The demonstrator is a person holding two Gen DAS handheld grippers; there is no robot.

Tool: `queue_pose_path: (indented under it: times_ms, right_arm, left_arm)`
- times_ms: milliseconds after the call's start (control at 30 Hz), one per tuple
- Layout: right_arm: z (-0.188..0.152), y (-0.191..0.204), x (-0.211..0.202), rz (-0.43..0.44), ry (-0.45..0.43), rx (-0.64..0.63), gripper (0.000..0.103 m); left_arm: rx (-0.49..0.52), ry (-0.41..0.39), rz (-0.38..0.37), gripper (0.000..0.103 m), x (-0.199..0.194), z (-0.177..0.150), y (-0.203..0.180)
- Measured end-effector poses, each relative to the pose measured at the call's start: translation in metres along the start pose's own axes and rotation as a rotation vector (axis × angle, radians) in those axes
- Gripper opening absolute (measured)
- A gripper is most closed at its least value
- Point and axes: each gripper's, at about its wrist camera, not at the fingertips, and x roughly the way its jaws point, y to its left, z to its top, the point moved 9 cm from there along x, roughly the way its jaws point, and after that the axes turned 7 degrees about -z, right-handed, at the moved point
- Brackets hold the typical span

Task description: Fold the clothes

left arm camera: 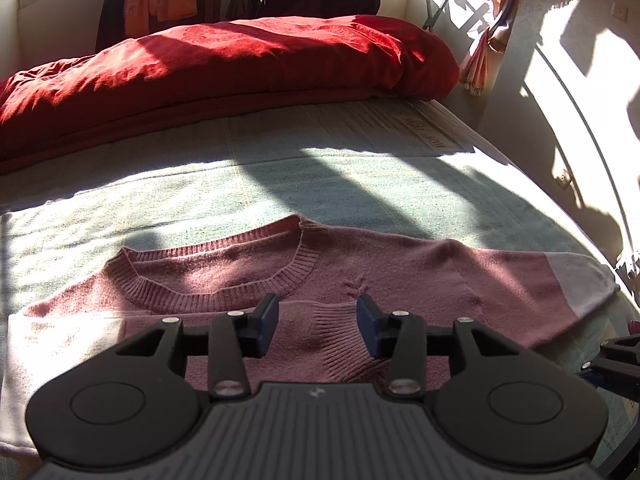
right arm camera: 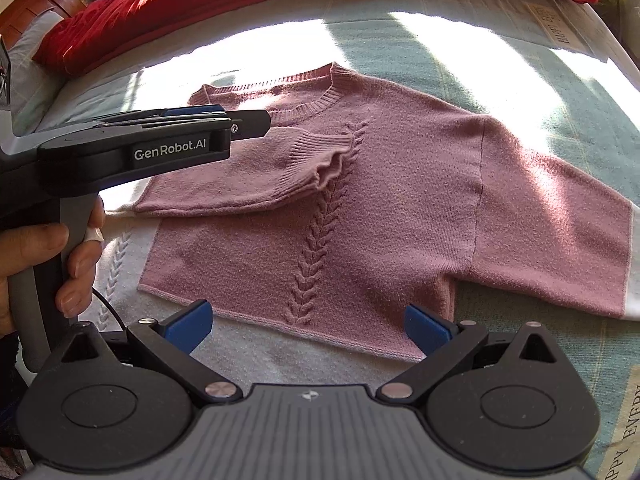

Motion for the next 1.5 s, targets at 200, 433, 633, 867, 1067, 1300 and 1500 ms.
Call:
queue_pose_path:
  times_ms: [200, 433, 633, 867, 1067, 1300, 1500]
  right_arm:
    - [0.009, 0.011, 0.0, -0.003, -0.01, -0.007, 0.103]
    - [0.023, 0.052, 0.01, 0.026, -0.009, -0.046, 0.103]
    - [0.029, 0.098, 0.025, 0.047, 0.014, -0.098, 0.103]
    - [0.035, 0.147, 0.035, 0.052, 0.022, -0.181, 0.103]
    - [0.04, 0.176, 0.04, 0.057, 0.025, -0.192, 0.103]
    - [0.039, 0.189, 0.047, 0.057, 0.036, -0.194, 0.103]
    - [0.039, 0.181, 0.051, 0.053, 0.039, -0.151, 0.103]
  left_arm:
    - [0.058, 0.047, 0.041, 0.046, -0.02, -0.011, 0.024]
    - [0.097, 0.144, 0.108, 0.05, -0.058, -0.053, 0.074]
    - [0.005, 0.243, 0.128, 0.051, -0.077, -0.106, 0.122]
    - [-0.134, 0.207, 0.141, 0.051, -0.079, -0.126, 0.173]
    - [-0.186, 0.116, 0.109, 0.052, -0.08, -0.112, 0.196]
    - [-0.222, 0.14, 0.078, 0.052, -0.074, -0.131, 0.21]
    - [-0.167, 0.061, 0.09, 0.052, -0.087, -0.115, 0.202]
